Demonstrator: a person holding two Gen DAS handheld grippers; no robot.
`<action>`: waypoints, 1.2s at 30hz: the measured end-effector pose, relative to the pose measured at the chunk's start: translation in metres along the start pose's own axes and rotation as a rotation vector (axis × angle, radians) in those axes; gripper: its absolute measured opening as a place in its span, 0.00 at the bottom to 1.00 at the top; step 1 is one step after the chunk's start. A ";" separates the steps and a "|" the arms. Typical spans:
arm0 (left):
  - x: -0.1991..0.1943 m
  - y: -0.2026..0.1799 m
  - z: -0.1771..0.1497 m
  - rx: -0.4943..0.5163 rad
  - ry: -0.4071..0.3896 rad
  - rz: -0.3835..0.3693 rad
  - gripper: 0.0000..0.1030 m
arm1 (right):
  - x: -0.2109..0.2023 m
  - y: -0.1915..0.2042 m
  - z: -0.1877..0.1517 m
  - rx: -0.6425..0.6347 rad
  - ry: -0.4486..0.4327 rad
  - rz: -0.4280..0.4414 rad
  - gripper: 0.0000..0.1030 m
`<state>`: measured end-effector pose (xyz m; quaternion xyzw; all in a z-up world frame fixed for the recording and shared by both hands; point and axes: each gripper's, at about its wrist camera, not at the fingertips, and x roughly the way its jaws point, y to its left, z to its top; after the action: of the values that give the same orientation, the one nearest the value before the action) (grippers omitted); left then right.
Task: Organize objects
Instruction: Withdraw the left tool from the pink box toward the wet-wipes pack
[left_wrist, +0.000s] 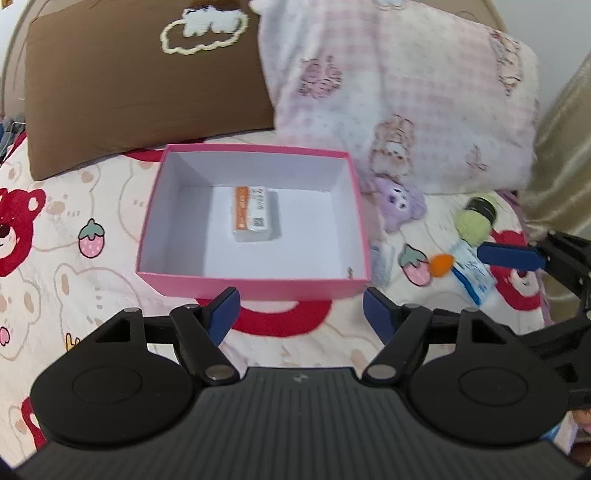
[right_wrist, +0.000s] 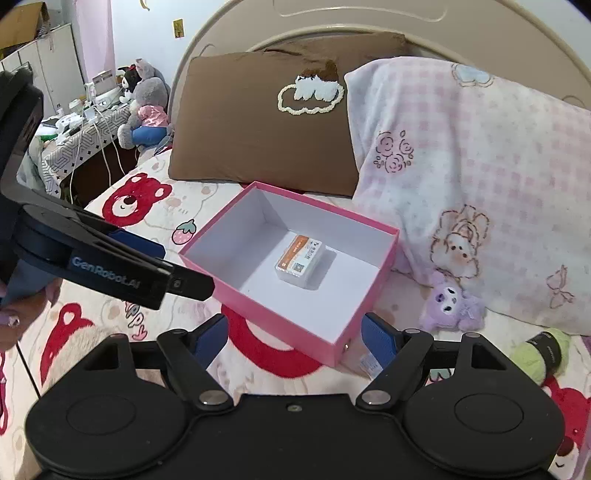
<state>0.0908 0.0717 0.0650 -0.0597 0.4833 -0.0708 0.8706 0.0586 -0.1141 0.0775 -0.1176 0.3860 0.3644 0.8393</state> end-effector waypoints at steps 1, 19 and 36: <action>-0.003 -0.003 -0.002 0.001 0.006 -0.009 0.73 | -0.004 -0.001 -0.003 -0.004 0.000 -0.002 0.80; -0.035 -0.053 -0.048 0.044 0.042 -0.097 0.80 | -0.078 -0.047 -0.071 -0.020 0.062 -0.051 0.80; 0.004 -0.120 -0.071 0.152 0.132 -0.233 0.81 | -0.080 -0.142 -0.144 0.464 0.108 -0.094 0.80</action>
<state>0.0246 -0.0495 0.0448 -0.0447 0.5224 -0.2114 0.8249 0.0427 -0.3255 0.0265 0.0412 0.4978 0.2196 0.8380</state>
